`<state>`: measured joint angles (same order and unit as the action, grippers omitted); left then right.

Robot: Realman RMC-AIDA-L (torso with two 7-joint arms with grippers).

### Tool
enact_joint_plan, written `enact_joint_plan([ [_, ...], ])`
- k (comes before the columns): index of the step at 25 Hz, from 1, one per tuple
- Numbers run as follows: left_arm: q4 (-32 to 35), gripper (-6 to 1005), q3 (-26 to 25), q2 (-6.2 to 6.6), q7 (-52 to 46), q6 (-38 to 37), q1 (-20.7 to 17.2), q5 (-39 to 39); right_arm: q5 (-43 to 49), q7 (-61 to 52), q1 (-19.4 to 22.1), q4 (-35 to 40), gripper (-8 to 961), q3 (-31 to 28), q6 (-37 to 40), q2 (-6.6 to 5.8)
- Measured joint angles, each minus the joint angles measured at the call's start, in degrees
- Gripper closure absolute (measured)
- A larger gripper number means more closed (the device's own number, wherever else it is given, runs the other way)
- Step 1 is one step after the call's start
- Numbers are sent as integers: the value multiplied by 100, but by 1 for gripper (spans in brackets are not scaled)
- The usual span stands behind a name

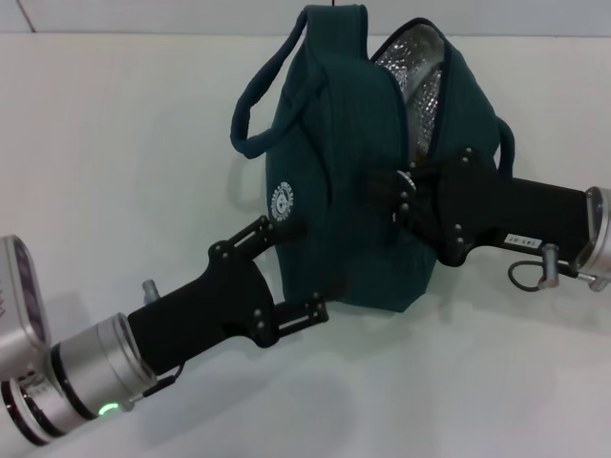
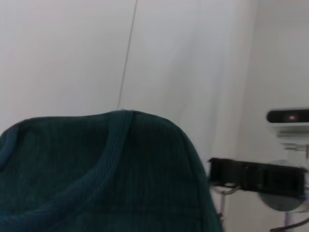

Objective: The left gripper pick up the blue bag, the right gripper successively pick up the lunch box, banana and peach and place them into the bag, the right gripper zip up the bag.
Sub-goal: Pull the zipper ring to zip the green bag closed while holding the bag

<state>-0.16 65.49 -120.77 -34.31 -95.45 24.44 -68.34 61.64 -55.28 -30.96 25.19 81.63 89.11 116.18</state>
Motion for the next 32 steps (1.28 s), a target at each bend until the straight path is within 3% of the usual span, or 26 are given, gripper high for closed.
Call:
enact_joint_plan([
  [7, -16, 152, -19, 1, -49, 358, 100, 344, -752, 456, 33, -11, 919, 729, -36, 0],
  [14, -19, 249, -19, 1, -4, 367, 74, 453, -901, 457, 40, -130, 919, 758, -12, 0],
  [26, 10, 247, 25, 19, 30, 378, 81, 405, -1217, 457, 123, -185, 918, 759, 1, 0],
  [32, -8, 259, 25, 8, 144, 386, 92, 401, -1872, 496, 110, -423, 918, 764, 3, 0],
])
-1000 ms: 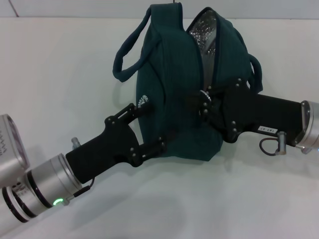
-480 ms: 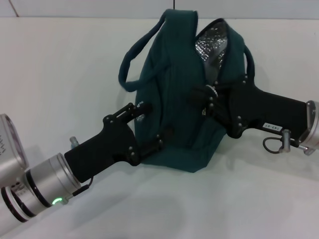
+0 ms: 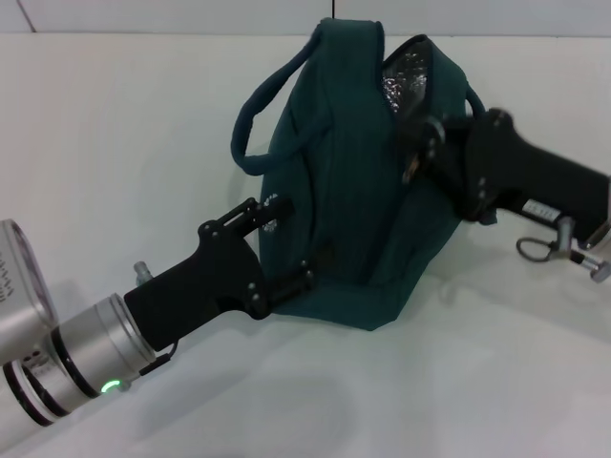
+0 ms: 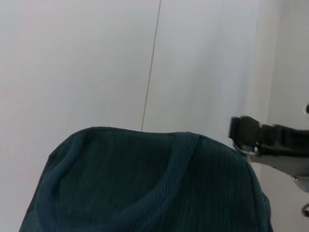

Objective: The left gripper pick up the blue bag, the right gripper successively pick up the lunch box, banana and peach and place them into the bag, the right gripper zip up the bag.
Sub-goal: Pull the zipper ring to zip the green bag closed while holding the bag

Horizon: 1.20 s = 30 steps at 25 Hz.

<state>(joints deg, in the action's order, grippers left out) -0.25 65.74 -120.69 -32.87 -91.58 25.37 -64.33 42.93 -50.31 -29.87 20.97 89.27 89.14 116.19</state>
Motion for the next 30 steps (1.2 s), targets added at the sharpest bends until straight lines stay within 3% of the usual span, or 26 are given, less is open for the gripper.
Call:
enact_joint_plan([
  [7, -1, 347, -29, -7, 9, 1, 3, 46, -907, 56, 16, -130, 918, 256, 0, 0],
  [18, -13, 786, 16, -8, -25, -251, 306, -2, -1096, 201, 3, -166, 919, 484, -10, 0],
  [25, 15, 754, -45, 1, -24, -238, 273, 158, -1101, 204, -84, -93, 918, 809, -5, 0],
  [30, 8, 693, -66, 20, -24, -84, 232, 913, -1106, 206, -161, -35, 919, 984, -25, 0],
])
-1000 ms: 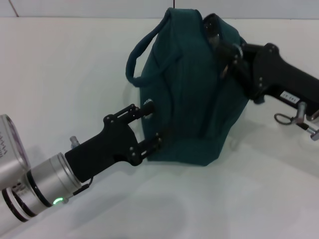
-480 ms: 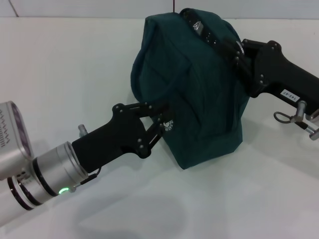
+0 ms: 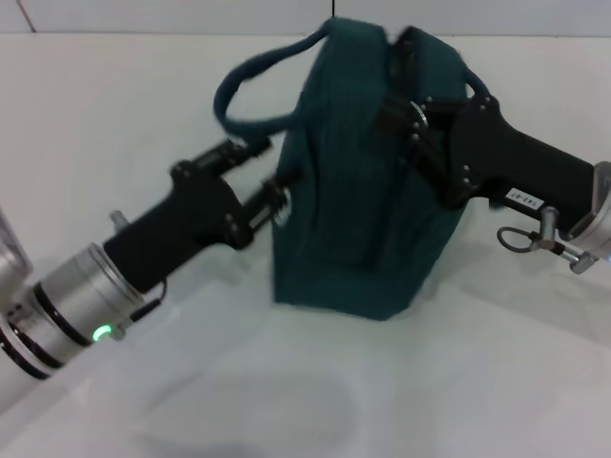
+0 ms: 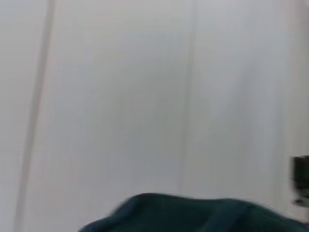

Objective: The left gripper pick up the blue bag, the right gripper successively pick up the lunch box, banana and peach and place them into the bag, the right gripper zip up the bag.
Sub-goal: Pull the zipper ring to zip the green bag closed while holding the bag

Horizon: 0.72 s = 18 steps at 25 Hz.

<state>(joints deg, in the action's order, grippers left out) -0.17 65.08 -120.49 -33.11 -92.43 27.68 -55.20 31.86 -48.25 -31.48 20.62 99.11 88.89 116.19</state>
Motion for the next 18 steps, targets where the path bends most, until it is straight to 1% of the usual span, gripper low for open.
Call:
enact_joint_plan([
  [3, 50, 565, -1, 57, -58, 313, -1, 290, -95, 0, -17, 7, 918, 50, -32, 0],
  [4, 89, 523, 12, 111, -161, 398, -11, 331, -192, 0, -20, 3, 918, 108, -52, 0],
  [6, 209, 520, 79, 235, -441, 426, -95, 299, -427, -1, -20, -7, 918, 263, -112, 0],
  [8, 506, 519, 203, 347, -797, 387, -288, 131, -624, -6, -20, -7, 918, 365, -188, 0],
  [9, 716, 519, 259, 360, -978, 350, -397, 45, -679, -16, -20, -2, 918, 391, -219, 0],
  [11, 1059, 519, 293, 333, -1245, 235, -588, -155, -779, -38, -19, 8, 918, 454, -266, 0],
  [14, 1290, 520, 299, 201, -1354, 20, -738, -490, -1029, -39, -31, 58, 919, 708, -412, 0],
  [15, 1287, 520, 297, 149, -1352, -23, -728, -622, -1118, -34, -35, 73, 919, 780, -467, 0],
  [18, 1198, 520, 298, 50, -1357, -43, -619, -982, -1313, -10, -40, 153, 919, 963, -679, 0],
])
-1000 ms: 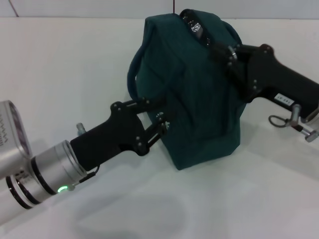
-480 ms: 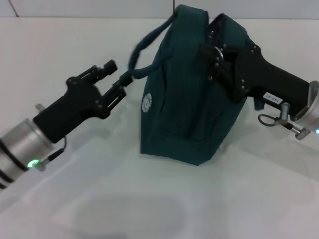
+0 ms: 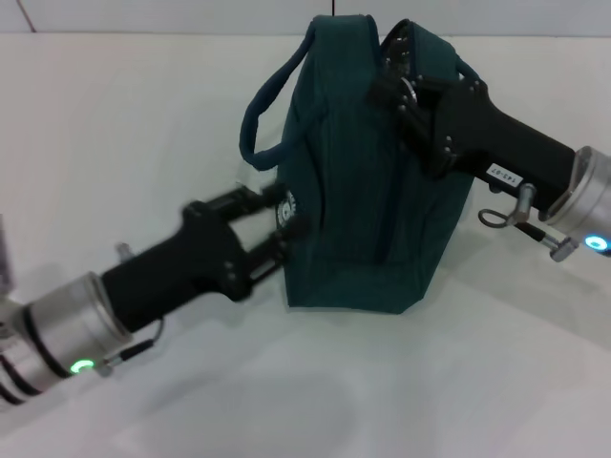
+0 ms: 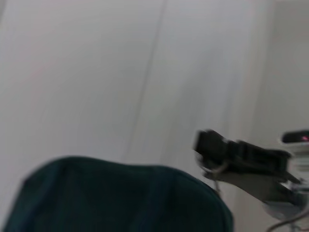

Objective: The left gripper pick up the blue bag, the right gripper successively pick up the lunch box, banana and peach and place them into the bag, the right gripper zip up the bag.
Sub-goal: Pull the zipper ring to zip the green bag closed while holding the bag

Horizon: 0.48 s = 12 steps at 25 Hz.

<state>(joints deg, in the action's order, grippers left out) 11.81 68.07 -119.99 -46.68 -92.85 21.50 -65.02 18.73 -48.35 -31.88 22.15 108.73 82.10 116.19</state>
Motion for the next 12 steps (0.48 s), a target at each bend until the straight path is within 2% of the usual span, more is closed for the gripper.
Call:
enact_joint_plan([
  [6, -725, 521, -47, -45, 22, 22, 462, 101, -12, 4, -14, 81, 918, 92, -96, 0],
  [12, -831, 522, -39, -51, -14, 21, 525, 347, -15, 4, -17, 85, 919, 102, -142, 0],
])
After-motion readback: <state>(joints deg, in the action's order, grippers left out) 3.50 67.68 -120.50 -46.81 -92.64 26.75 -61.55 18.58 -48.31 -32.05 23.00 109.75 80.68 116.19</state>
